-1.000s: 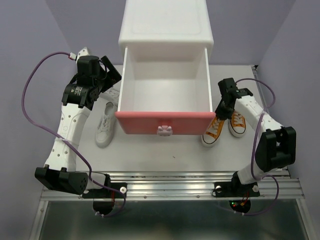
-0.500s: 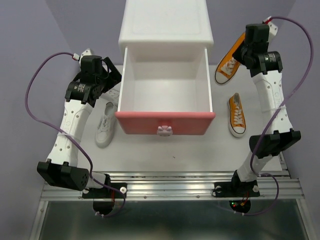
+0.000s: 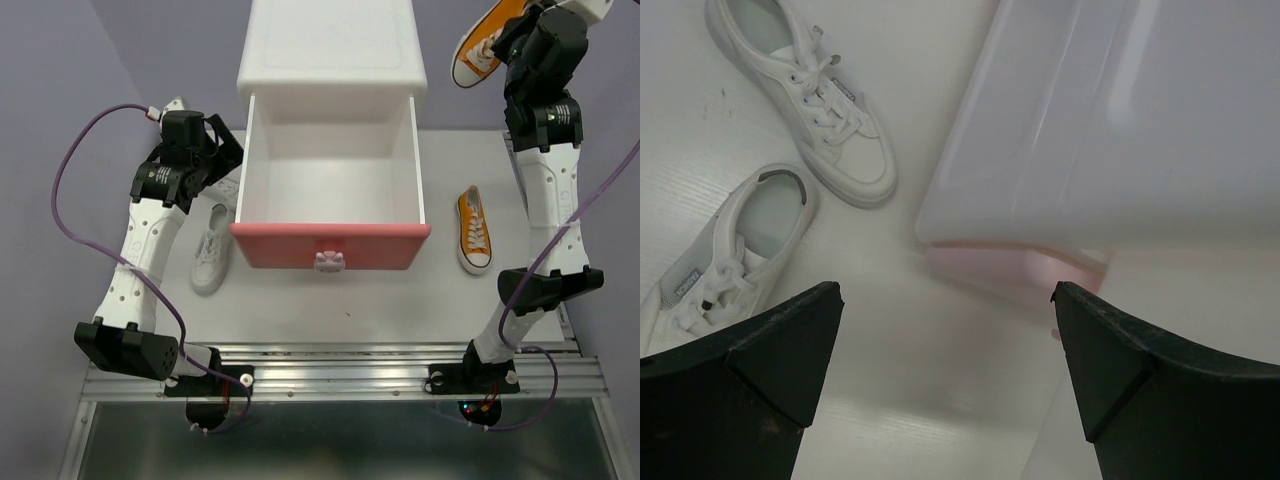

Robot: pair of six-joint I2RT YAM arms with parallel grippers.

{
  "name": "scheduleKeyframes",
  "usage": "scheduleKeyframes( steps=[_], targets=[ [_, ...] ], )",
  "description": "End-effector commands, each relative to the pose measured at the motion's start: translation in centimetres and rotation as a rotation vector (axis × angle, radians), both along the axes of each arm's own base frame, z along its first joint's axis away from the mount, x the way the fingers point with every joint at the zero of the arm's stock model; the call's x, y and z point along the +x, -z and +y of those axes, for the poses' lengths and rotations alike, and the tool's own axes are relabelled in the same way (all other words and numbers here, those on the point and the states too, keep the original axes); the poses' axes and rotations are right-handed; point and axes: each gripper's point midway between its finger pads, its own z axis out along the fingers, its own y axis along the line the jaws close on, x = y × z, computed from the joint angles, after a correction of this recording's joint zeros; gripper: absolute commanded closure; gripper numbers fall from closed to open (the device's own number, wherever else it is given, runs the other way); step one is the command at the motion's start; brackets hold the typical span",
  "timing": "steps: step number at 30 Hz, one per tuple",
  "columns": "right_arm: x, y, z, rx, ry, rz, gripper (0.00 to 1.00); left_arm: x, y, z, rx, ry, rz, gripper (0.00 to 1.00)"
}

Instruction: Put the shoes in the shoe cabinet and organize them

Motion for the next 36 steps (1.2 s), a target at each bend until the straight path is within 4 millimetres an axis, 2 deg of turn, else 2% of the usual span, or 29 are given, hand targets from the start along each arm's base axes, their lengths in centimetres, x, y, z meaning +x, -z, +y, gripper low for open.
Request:
scheduleKeyframes(
  steps=[1,6,7,9,11,12,15,16,21,23,27,28,29,31,32,33,35,36],
  targets=[
    [-6.5,-14.4,1.7,0.038,-0.156,-0.51,0.99,0.4,-2.0,0.0,-0.011,0.0,-0.049,0.01],
    [-8.0,-17.3,3.1,0.103,-0.258,-0.65,0.99,0.5,-2.1,-0.1,-0.014,0.004,-0.052,0.01],
    [-8.8,-18.6,3.7,0.094,-0.3,-0.716,0.99,0.4,-2.1,-0.1,-0.013,0.004,-0.05,0.01],
    [-9.3,-19.4,4.5,0.121,-0.359,-0.757,0.99,0.3,-2.0,-0.1,-0.011,0.006,-0.046,0.01],
    [-9.0,-19.5,6.0,0.121,-0.441,-0.767,0.99,0.1,-1.9,-0.1,-0.015,0.003,-0.04,0.01],
    [-9.7,-20.1,6.8,0.133,-0.503,-0.784,0.99,0.0,-1.8,-0.1,-0.018,0.005,-0.036,0.01],
    [-9.6,-20.0,8.5,0.206,-0.623,-0.783,0.99,-0.1,-1.7,-0.1,-0.023,0.005,-0.033,0.01],
    [-9.5,-19.7,9.6,0.202,-0.69,-0.77,0.99,-0.2,-1.7,-0.2,-0.024,0.005,-0.03,0.01],
    [-10.9,-19.7,12.4,0.284,-0.891,-0.755,0.99,-0.7,-1.7,-0.2,-0.034,0.006,-0.025,0.01],
    [-11.6,-19.1,15.0,0.302,-0.986,-0.723,0.99,-0.8,-1.5,-0.1,-0.041,-0.005,-0.017,0.01],
    [-12.4,-17.7,18.8,0.308,-1.112,-0.647,0.99,-1.0,-1.3,-0.1,-0.048,-0.012,-0.01,0.01],
    [-12.9,-16.9,20.6,0.314,-1.166,-0.601,0.99,-1.0,-1.3,-0.1,-0.049,-0.013,-0.008,0.01],
    [-12.9,-16.2,21.6,0.314,-1.187,-0.567,0.99,-1.0,-1.3,-0.1,-0.05,-0.017,-0.01,0.01],
    [-13.0,-14.5,23.4,0.271,-1.207,-0.491,0.99,-1.1,-1.3,0.0,-0.051,-0.025,-0.012,0.01],
    [-13.9,-14.3,24.1,0.263,-1.225,-0.475,0.99,-1.2,-1.2,0.0,-0.05,-0.027,-0.013,0.01],
    [-13.3,-13.1,24.4,0.254,-1.222,-0.428,0.99,-1.2,-1.1,0.2,-0.049,-0.033,-0.01,0.01],
    [-14.6,-11.9,26.0,0.26,-1.284,-0.369,0.99,-1.3,-0.8,0.2,-0.048,-0.036,-0.005,0.01],
    [-14.4,-10.2,27.0,0.244,-1.301,-0.304,0.99,-1.3,-0.7,0.3,-0.048,-0.038,-0.002,0.01]
  ],
)
